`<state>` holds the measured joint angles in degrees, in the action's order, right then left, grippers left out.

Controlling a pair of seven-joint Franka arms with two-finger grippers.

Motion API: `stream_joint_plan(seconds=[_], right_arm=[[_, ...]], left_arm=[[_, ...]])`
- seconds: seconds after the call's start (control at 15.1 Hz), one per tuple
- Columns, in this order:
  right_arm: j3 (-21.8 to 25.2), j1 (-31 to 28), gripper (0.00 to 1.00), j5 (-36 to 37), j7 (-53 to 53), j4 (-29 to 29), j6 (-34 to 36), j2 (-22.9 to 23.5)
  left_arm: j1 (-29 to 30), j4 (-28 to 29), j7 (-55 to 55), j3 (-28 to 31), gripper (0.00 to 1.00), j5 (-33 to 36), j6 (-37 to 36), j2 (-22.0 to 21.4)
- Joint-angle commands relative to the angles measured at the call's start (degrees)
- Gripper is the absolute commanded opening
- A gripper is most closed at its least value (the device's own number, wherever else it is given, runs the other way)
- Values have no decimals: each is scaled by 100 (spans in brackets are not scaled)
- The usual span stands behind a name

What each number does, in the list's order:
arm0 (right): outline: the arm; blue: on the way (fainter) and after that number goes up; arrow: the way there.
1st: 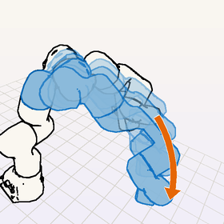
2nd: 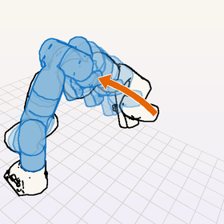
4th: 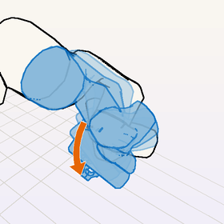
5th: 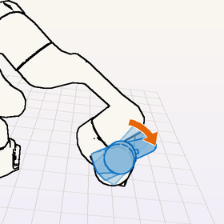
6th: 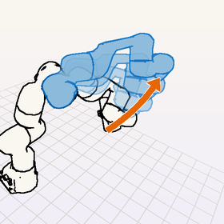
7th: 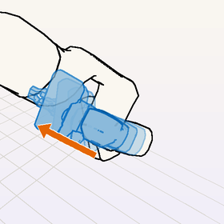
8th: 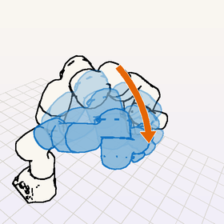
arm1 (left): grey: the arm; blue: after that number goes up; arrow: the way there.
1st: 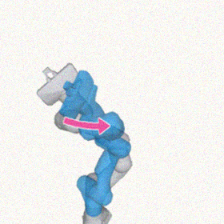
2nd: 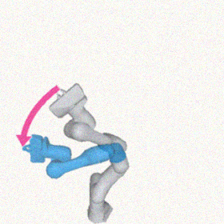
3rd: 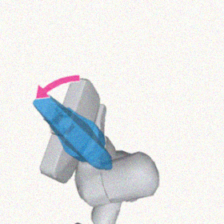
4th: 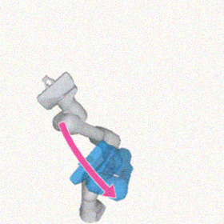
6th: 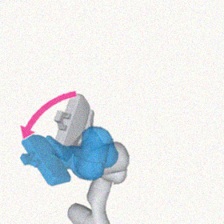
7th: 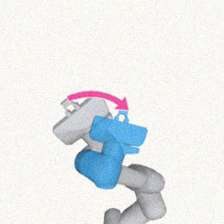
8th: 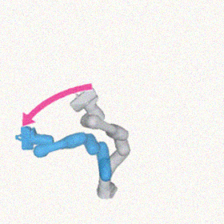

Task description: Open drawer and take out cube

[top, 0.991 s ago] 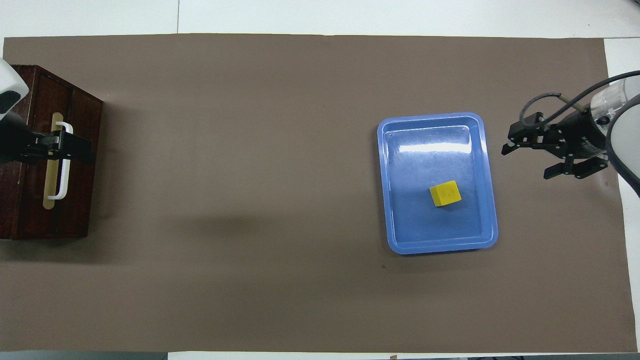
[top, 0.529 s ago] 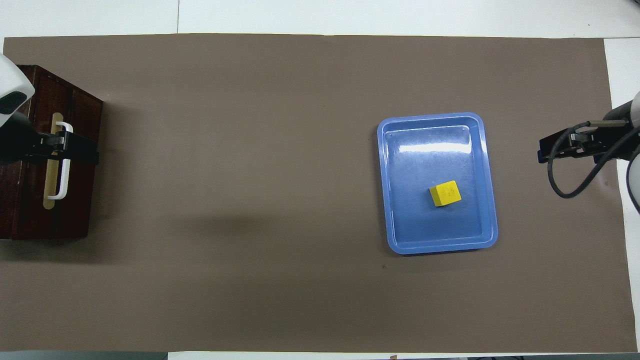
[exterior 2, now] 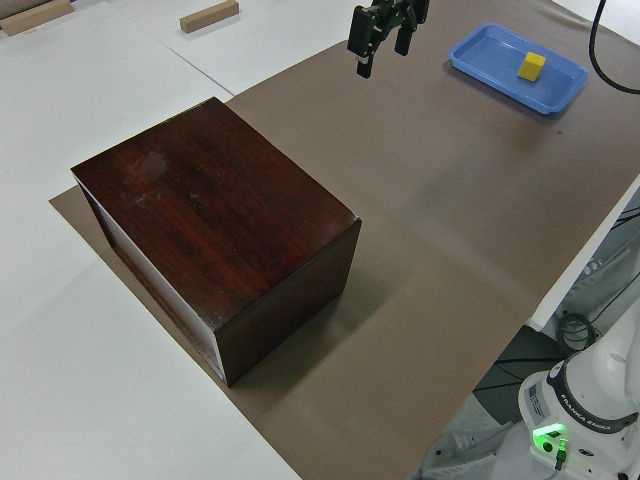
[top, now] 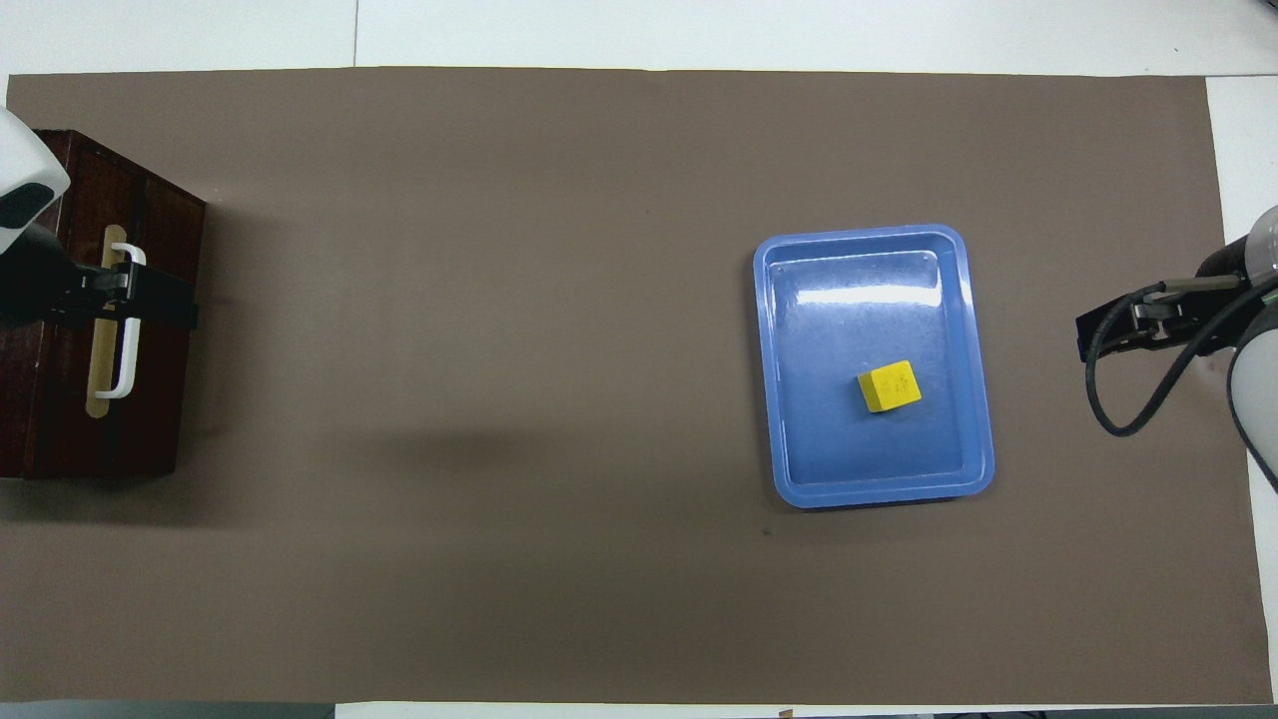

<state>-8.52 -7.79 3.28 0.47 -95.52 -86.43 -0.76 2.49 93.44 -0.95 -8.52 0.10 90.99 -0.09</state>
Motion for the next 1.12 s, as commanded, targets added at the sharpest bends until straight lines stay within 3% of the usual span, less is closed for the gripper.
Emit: stream_joint_plan(seconds=[0.0,0.2,1.06], right_arm=[[-18,-108,100,-142,154,-99,160,-127],[0,-161,100,-311,172,121,354,-91],[9,-161,100,-214,251,113,267,-135]], left_arm=[[-38,219,78,35,100,-89,-63,-185],[-38,210,69,26,100,-89,-37,-185],[-30,193,86,26,100,-89,7,-176]])
